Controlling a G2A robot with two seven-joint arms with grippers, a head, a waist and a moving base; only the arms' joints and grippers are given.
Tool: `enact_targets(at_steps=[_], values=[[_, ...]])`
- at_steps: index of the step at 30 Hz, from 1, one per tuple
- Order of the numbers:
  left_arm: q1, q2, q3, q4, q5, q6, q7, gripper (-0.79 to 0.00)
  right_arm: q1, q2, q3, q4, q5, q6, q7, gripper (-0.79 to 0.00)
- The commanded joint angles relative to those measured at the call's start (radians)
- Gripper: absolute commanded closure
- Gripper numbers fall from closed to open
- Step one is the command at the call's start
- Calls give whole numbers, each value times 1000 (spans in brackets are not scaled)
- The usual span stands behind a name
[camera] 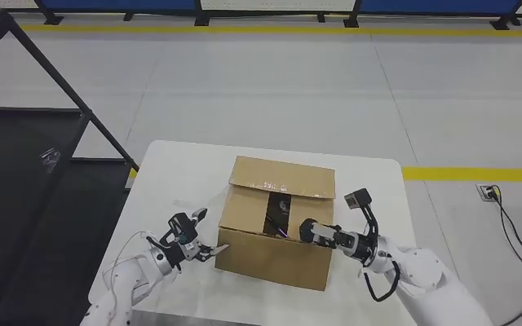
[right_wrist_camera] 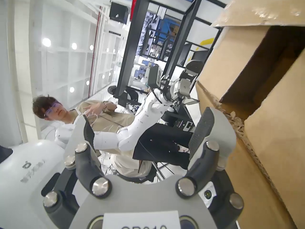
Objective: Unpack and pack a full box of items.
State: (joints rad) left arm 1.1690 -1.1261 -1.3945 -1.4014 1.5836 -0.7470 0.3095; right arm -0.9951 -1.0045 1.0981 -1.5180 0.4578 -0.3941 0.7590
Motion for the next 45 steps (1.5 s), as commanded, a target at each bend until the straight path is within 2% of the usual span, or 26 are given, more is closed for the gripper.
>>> enact_targets(at_steps=[1,6,11,19,23,26,32,39,45], values=[[-2,1,3,0,-4,-1,1,-785,20,-6,-11,4,-13,95,-60,-785],[-7,3,11,5,-13,1,5,-785,90,-25,-34,95,0,207,-125,-785],[-12,4,15,10,-26,8,6,-785,148,-47,-61,169,18,246,-182,-785],[-22,6,24,18,-51,14,-4,-785,226,-90,-102,188,-39,227,-415,-785],[-26,6,30,22,-58,22,-7,-785,283,-115,-135,183,-105,254,-550,-785],[-28,7,34,25,-65,28,-6,-785,346,-142,-184,211,-211,313,-699,-785],[-28,9,35,33,-75,40,0,-785,491,-218,-299,397,-284,365,-840,-785],[-26,13,30,40,-86,48,6,-785,595,-311,-394,644,-252,359,-860,-785],[-28,16,27,44,-97,41,9,-785,636,-365,-411,789,-225,298,-856,-785]])
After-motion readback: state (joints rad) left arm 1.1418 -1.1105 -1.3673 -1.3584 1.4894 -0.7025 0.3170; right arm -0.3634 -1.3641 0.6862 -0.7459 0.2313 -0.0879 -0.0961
